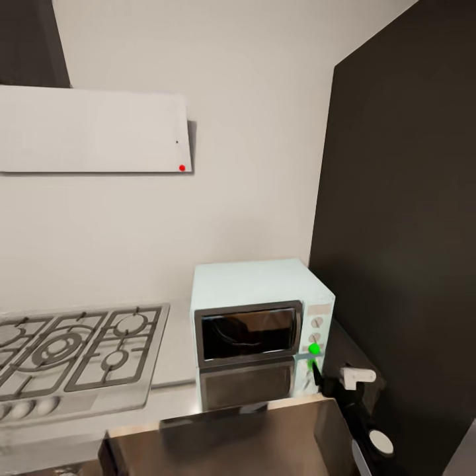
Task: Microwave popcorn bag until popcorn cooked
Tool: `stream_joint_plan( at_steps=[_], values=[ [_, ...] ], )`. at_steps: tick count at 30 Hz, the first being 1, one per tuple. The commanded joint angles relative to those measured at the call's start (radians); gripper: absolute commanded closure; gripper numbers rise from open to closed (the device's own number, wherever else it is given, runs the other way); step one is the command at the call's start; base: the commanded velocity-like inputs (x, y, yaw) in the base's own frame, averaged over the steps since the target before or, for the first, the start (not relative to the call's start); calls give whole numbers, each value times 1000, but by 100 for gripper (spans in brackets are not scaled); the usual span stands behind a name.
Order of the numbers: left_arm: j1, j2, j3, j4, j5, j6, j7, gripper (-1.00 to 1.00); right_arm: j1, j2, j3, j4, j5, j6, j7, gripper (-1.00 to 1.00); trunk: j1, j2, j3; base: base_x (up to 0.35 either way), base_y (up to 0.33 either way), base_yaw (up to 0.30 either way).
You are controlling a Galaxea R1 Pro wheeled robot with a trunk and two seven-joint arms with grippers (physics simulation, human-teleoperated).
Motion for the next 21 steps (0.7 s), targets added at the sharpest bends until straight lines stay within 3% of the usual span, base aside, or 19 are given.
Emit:
stream_joint_plan(
  at_steps=[1,5,16,19,20,21],
  values=[
    [0,0,-8,-2,1,5,-4,-100,0,0,-3,0,-1,-28,7,-100,0,-1,0,-336,0,0],
    [0,-2,-8,-2,1,5,-4,-100,0,0,1,-1,-1,-77,7,-100,0,-1,0,-336,0,0],
    [0,-3,-8,-2,1,5,-4,-100,0,0,3,2,-1,-80,8,-100,0,-1,0,-336,0,0],
    [0,-4,-8,-2,1,5,-4,-100,0,0,3,48,-2,-80,8,-100,0,-1,0,-337,0,0],
    [1,-10,-3,-2,3,2,-2,-100,0,-39,-6,403,-3,-433,6,-100,0,-1,0,0,0,0],
    [0,-10,-3,-2,3,2,-2,-100,0,-39,-6,403,-3,-433,6,-100,0,-1,0,0,0,0]
  ],
)
